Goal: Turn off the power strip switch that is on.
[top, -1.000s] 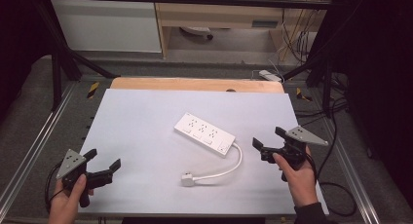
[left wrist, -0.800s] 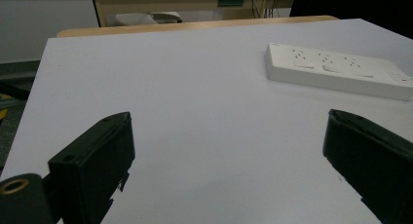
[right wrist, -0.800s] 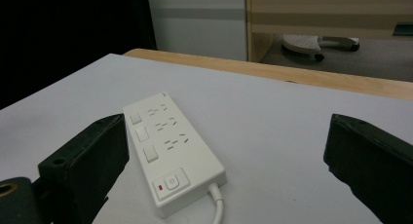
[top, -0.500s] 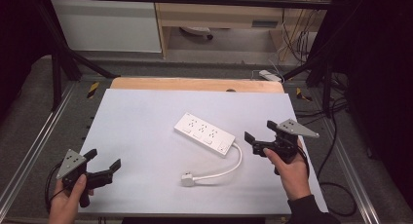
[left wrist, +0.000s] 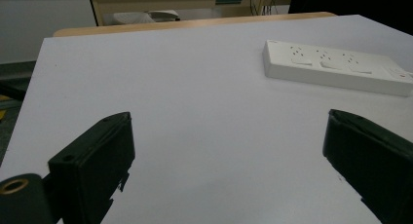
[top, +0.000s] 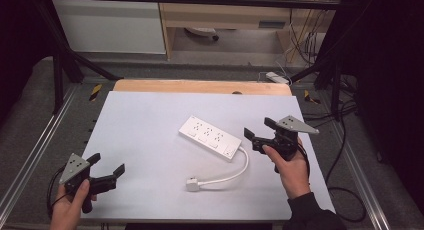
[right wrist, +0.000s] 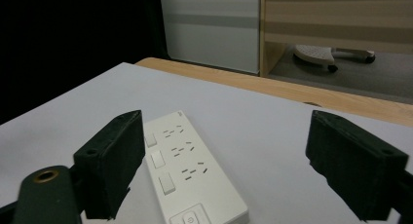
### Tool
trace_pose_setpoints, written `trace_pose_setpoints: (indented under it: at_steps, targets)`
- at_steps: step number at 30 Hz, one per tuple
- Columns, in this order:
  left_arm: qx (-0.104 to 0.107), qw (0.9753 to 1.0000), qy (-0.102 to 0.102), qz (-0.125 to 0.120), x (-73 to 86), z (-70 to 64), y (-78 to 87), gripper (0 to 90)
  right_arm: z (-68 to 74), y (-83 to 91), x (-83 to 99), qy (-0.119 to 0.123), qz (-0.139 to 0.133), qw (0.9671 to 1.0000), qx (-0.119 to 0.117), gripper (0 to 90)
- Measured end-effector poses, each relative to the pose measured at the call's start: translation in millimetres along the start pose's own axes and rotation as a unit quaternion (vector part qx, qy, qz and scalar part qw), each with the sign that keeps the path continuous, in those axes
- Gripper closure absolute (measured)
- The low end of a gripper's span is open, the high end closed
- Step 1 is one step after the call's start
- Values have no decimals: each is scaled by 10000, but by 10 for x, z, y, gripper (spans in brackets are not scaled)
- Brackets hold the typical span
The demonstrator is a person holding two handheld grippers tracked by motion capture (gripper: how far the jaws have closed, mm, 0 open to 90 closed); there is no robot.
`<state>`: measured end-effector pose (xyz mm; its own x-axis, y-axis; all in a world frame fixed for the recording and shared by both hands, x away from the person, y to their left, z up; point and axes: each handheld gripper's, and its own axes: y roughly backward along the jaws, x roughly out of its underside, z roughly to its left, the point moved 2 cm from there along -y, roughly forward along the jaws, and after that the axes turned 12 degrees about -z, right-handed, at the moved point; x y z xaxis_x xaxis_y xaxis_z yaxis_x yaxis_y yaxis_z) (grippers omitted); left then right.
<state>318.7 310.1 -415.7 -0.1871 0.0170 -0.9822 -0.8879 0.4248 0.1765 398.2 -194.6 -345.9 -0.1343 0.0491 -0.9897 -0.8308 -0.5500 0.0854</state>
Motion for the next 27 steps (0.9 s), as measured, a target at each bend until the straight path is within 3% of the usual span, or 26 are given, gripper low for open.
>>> trace_pose_setpoints:
  at_steps: [8,17,21,27]
  targets:
    - [2,10000,-3,8,0,1,-1,47,26,-70,-18,66,-41,10000,17,281]
    - [-6,10000,-10,4,0,1,1,47,85,-187,-20,146,-139,9998,-43,479]
    - [-3,10000,-13,6,0,0,1,47,142,-269,-18,241,-173,9994,-181,586]
    - [-1,10000,-13,-2,0,0,2,47,191,-374,-8,341,-196,9990,-230,670]
